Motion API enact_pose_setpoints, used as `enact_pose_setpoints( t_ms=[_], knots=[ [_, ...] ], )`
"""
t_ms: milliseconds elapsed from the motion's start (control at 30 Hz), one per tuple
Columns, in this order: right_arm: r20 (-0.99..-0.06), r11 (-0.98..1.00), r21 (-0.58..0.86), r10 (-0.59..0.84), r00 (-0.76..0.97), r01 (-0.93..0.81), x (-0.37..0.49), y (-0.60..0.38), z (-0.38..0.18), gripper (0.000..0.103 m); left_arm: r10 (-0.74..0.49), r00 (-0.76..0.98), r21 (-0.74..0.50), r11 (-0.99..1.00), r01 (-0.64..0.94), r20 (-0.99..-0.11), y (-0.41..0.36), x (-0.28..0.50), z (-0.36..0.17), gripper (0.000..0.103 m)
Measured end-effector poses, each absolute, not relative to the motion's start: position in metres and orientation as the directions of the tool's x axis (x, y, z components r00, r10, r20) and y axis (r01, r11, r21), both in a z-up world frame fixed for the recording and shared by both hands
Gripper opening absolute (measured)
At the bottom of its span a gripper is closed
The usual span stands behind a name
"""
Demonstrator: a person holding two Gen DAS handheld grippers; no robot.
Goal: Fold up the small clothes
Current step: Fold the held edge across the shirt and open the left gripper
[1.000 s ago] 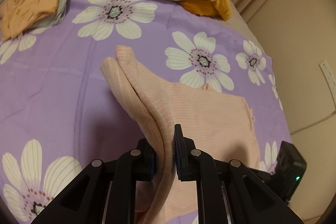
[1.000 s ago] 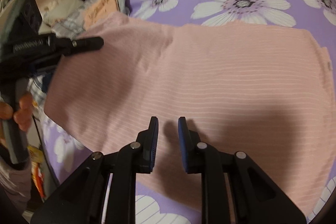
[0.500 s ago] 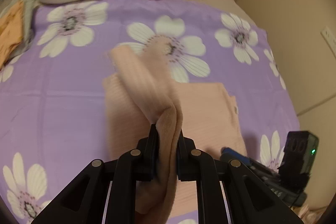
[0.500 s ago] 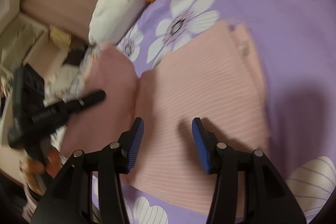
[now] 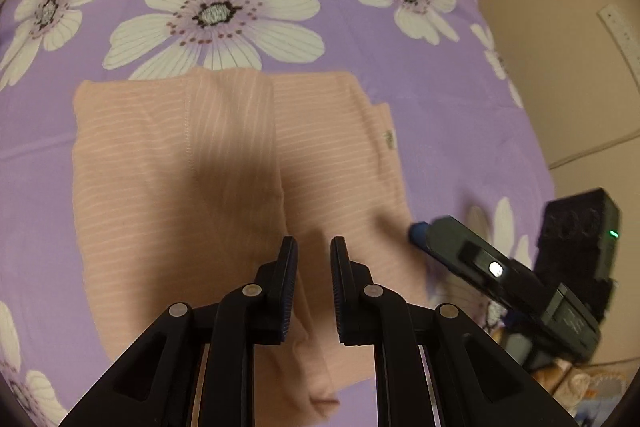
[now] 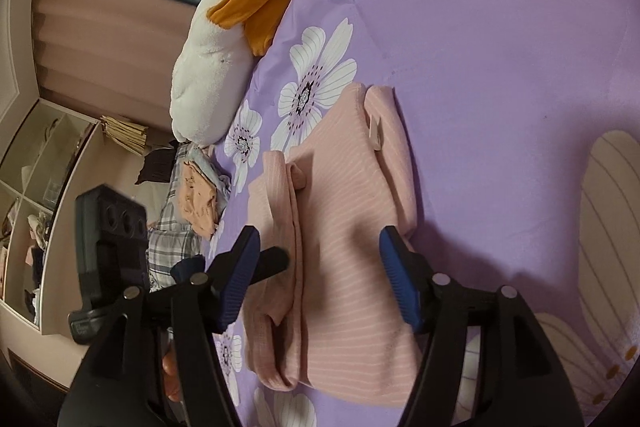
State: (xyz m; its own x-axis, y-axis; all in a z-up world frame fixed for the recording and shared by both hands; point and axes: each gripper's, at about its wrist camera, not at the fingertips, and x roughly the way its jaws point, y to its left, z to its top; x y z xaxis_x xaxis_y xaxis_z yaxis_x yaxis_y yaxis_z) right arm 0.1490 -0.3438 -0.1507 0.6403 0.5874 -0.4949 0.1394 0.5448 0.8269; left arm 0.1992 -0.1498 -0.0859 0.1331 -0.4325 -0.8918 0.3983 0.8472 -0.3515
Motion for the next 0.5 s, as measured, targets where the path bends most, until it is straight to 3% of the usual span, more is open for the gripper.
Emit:
enact_pose_setpoints(
  t_ms=[67,133,167,367,500],
  knots=[
    [-0.491,0.545,0.829,0.596,0.635,0.13,0.152,-0.346,-0.152,0.066,-0.445,0.15,-0.362,0.848,0.387,-0.883,-0.136,0.199,-0.079,0.018],
    [-0.492,0.554,0.825,0.609,0.622,0.111,0.157,-0.341,-0.15,0.069,-0.439,0.183,-0.352,0.859,0.372,-0.88,-0.117,0.2,-0.074,0.053],
    [-0.495,0.56,0.822,0.615,0.614,0.103,0.16,-0.338,-0.149,0.07,-0.434,0.206,-0.344,0.866,0.362,-0.877,-0.108,0.201,-0.072,0.059],
    [-0.553,0.633,0.773,0.641,0.531,0.041,0.186,-0.298,-0.146,0.072,-0.422,0.255,-0.347,0.891,0.292,-0.87,-0.053,0.205,-0.081,0.061],
    [-0.611,0.692,0.722,0.628,0.482,0.012,0.21,-0.274,-0.146,0.074,-0.452,0.256,-0.388,0.883,0.263,-0.855,-0.029,0.201,-0.087,0.071]
  ],
)
